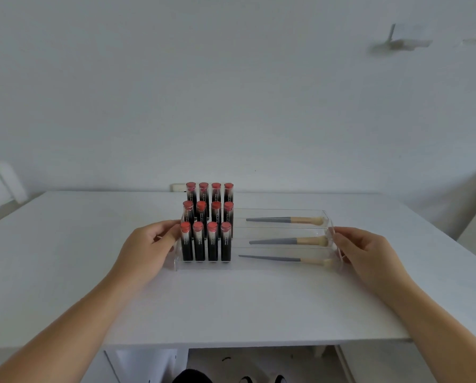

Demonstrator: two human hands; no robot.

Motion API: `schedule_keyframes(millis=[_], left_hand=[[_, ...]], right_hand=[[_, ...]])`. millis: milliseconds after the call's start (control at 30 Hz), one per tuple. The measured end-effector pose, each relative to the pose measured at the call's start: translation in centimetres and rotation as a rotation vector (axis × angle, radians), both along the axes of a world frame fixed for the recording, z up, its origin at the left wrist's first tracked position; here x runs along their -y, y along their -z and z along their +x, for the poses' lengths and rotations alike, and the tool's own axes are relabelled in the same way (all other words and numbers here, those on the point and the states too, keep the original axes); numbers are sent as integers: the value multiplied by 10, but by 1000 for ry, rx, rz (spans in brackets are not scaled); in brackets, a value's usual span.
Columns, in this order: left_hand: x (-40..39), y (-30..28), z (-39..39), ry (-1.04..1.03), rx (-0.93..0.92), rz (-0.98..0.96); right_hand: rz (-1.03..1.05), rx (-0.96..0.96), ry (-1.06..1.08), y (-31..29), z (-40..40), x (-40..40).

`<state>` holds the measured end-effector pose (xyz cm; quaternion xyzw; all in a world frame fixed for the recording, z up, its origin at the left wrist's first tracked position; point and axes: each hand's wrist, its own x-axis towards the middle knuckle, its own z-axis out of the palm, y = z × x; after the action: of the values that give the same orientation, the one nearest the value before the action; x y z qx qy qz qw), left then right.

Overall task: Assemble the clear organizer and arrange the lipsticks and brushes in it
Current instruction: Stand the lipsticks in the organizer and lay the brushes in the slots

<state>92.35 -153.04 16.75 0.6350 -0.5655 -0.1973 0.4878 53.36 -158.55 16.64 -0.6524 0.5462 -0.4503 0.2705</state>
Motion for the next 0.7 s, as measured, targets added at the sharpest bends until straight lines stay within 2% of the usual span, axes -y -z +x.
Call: schedule_keyframes(millis=[100, 167, 267, 333, 700], left_hand=[[4, 3, 2, 6, 33, 35], [4, 3, 1, 12, 35, 43], [5, 4, -1, 9, 45, 37], [4, 5, 0, 11, 59, 33], [2, 6, 0, 15, 84, 12]], right_hand=[[-34, -28, 59, -2, 2, 1], [-178, -102, 124, 0, 4, -2], [-514, -395, 14, 6, 9, -11], [-612, -558, -76, 12, 12, -13], [-504, -707, -21, 15, 12, -12]])
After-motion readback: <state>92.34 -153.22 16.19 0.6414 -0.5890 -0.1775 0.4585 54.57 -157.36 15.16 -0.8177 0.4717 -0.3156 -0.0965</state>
